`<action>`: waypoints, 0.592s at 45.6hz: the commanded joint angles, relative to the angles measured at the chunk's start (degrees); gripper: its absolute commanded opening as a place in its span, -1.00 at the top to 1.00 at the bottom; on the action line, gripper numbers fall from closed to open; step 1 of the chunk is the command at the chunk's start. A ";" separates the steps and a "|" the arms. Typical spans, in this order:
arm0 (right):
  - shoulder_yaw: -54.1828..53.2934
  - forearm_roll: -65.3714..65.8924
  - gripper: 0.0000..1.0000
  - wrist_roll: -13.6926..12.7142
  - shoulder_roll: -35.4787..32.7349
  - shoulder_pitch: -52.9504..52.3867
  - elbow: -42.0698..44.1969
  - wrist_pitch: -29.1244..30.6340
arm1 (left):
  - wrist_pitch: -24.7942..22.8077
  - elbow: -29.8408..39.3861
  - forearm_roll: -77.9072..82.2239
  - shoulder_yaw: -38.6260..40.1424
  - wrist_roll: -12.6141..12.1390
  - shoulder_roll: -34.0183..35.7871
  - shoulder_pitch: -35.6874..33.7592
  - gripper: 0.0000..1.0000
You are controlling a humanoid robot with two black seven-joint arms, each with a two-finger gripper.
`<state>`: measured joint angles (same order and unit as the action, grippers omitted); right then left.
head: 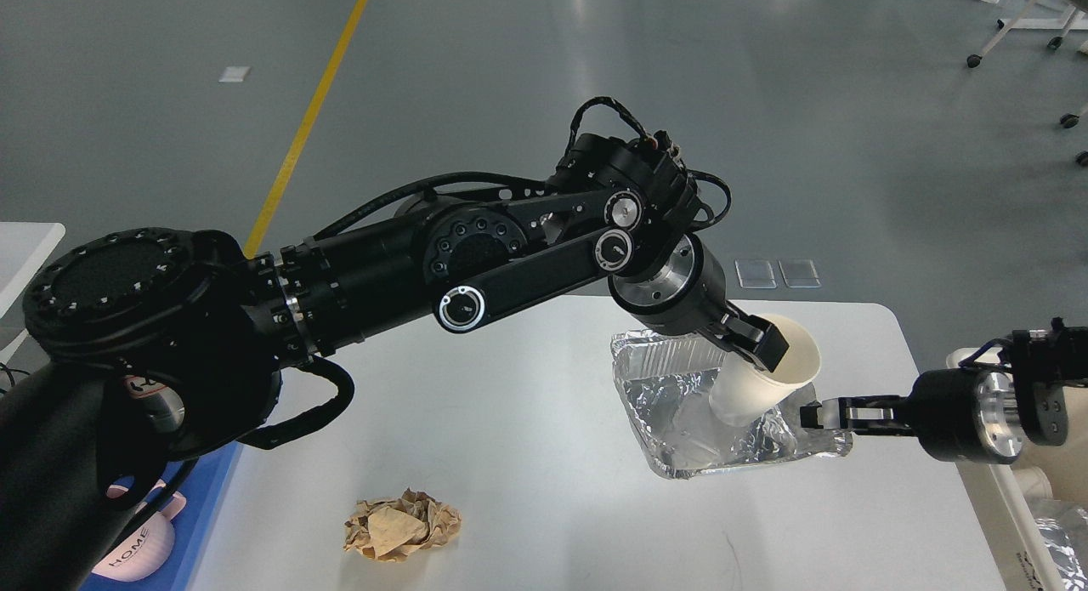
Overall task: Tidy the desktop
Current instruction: 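Lower the paper cup into the foil tray and release it, then raise the left gripper and bring it back near the blue tray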
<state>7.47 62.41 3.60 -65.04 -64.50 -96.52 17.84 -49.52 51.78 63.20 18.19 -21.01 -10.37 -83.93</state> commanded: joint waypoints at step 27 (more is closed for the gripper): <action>0.00 0.00 1.00 0.00 -0.44 0.17 0.19 0.00 | 26.83 -3.88 -1.50 12.04 -0.17 9.66 4.91 -0.73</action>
<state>7.47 62.40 3.60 -65.47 -64.36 -96.42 17.84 -33.46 47.81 63.09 27.59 -20.20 -3.38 -81.59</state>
